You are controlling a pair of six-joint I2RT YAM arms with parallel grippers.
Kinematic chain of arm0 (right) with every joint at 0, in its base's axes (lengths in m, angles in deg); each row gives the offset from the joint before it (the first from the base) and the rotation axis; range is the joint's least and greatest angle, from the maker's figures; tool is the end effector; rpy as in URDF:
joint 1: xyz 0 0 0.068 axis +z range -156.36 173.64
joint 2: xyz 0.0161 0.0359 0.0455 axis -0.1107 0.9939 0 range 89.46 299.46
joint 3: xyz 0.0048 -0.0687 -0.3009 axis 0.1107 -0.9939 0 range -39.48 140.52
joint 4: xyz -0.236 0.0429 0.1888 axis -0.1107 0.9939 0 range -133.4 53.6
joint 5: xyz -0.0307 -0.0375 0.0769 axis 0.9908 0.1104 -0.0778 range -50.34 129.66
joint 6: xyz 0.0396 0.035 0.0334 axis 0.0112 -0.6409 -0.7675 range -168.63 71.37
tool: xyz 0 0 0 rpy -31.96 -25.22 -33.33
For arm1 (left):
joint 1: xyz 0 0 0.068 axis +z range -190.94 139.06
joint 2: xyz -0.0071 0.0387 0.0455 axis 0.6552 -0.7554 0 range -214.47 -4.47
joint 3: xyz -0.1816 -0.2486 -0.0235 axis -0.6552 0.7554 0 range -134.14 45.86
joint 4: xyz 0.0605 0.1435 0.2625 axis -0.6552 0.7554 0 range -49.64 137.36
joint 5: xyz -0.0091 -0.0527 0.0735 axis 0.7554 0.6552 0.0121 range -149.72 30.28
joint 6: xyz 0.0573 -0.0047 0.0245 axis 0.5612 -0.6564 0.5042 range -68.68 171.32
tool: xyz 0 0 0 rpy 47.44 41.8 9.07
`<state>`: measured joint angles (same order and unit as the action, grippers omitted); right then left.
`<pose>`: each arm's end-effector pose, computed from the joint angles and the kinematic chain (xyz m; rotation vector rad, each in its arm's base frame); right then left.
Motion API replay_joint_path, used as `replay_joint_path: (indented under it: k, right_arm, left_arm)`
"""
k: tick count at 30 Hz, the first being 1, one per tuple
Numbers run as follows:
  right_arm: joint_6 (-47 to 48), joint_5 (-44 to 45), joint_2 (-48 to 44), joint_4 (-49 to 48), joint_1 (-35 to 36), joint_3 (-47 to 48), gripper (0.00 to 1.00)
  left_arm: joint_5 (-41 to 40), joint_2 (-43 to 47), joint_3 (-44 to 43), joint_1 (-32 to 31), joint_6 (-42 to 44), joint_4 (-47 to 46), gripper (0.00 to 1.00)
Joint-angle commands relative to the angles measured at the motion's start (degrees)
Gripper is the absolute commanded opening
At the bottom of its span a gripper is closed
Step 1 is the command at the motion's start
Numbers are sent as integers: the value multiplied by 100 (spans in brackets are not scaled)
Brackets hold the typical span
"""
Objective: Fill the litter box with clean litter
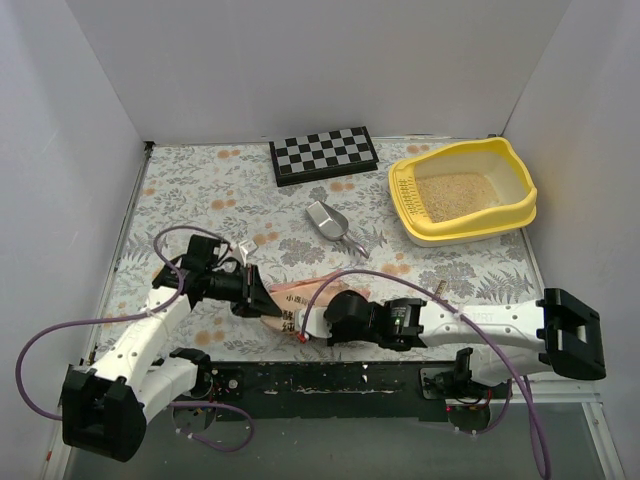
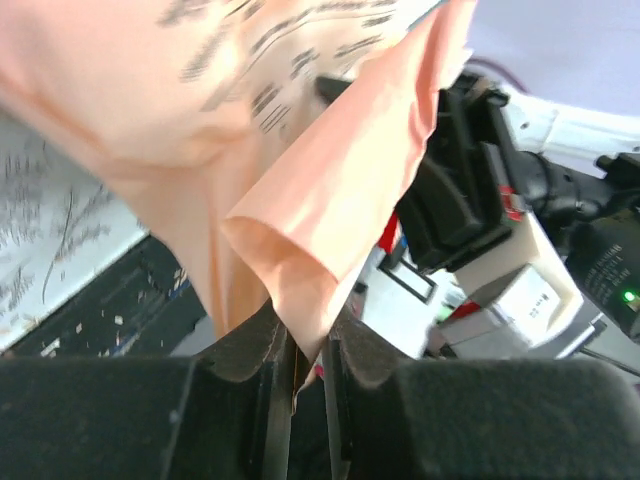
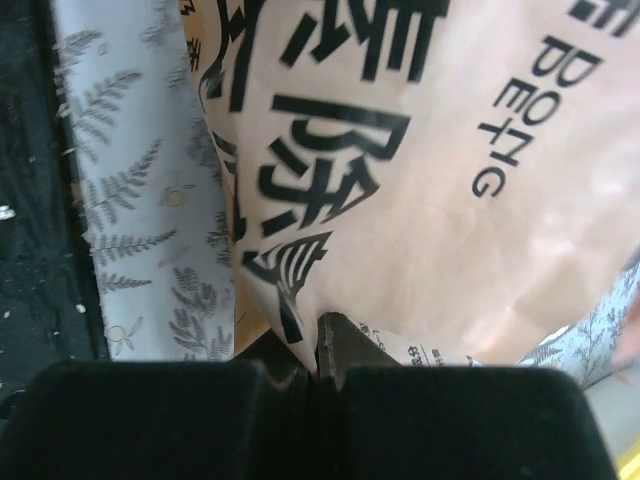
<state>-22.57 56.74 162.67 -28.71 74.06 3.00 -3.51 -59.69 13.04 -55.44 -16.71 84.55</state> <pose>0.0634 0.2915 0.2193 -1.7720 1.5021 0.1244 0.1647 -0.0835 0.2130 0.8626 -2.3139 1.3207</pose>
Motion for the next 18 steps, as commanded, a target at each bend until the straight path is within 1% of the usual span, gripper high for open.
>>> replay_joint_path:
  k: [1,4,5,7,11,13,15,18]
  right_arm:
    - [-23,-414,-289,709,-711,576,1]
    - [109,-1169,-378,1314,-1299,1252,1]
    - [179,-1546,-360,1542,-1519,1472,1]
    - [320,-2224,-281,1965,-1862,1955,1]
    - [461,-3173,43,2651,-2320,2711,1]
    - [513,-3543,210,2888,-2487,2871,1]
    - [531,-3773,351,2994,-2566,2863,1]
    - [453,-3739,457,2837,-2619,2591,1]
  left_arm:
    - [-600,258,-1391,0,333,-78,15]
    - [-1548,336,-2077,0,606,177,21]
    - [-1777,398,-2210,0,685,161,19]
    - [-1937,495,-2482,0,756,82,16]
    - [-1649,443,-3018,-9,817,-112,14]
    - [-1403,398,-3221,-61,861,-173,14]
    - [-1070,407,-3187,-149,774,-497,14]
    - [-805,626,-2705,-447,519,-1471,14]
